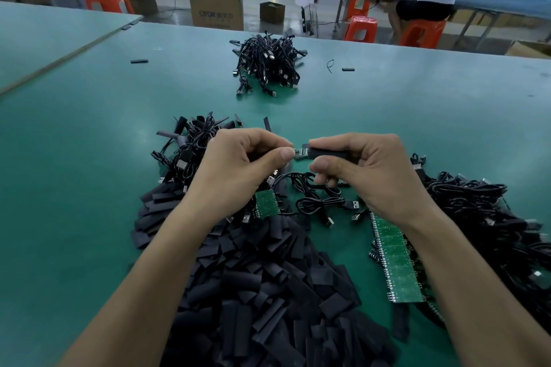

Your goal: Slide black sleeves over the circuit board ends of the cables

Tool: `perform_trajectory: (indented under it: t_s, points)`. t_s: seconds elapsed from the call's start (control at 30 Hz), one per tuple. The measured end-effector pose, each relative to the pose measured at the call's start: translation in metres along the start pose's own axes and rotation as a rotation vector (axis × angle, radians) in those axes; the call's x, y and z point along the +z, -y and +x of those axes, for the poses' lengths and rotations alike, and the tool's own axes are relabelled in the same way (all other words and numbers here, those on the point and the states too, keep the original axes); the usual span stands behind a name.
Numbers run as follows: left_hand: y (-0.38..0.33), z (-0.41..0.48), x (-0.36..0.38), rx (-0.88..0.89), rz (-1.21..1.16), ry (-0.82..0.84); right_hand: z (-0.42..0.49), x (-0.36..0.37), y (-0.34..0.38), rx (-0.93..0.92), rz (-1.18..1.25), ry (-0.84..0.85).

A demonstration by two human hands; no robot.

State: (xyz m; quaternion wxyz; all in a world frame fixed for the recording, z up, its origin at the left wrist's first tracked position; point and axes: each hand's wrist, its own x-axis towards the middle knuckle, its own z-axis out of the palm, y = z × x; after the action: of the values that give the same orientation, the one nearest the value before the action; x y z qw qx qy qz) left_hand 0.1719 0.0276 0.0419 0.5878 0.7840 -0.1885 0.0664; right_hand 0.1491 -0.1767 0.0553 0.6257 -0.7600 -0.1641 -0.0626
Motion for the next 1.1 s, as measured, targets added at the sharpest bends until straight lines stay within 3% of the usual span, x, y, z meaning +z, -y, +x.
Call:
perform_trajectory:
  t_s: [0.33,0.6,0.83,1.1]
  points:
    - [-0.004,-0.001,-0.001,-0.008,-0.011,0.025,-0.004,0.013,-0.013,-0.016,0.005,-0.103]
    - [-0.002,-0.001,-0.002,-0.036,-0.094,0.122,-0.005,0.013,-0.008,-0.014,0.056,0.034]
    - [0.000,-0.002,-0.005,-0.086,-0.063,0.089,-0.004,0.017,-0.013,-0.066,0.005,-0.065]
    - [0.001,-0.001,-0.007,0.009,-0.014,0.045,-0.005,0.018,-0.015,-0.077,0.032,-0.127]
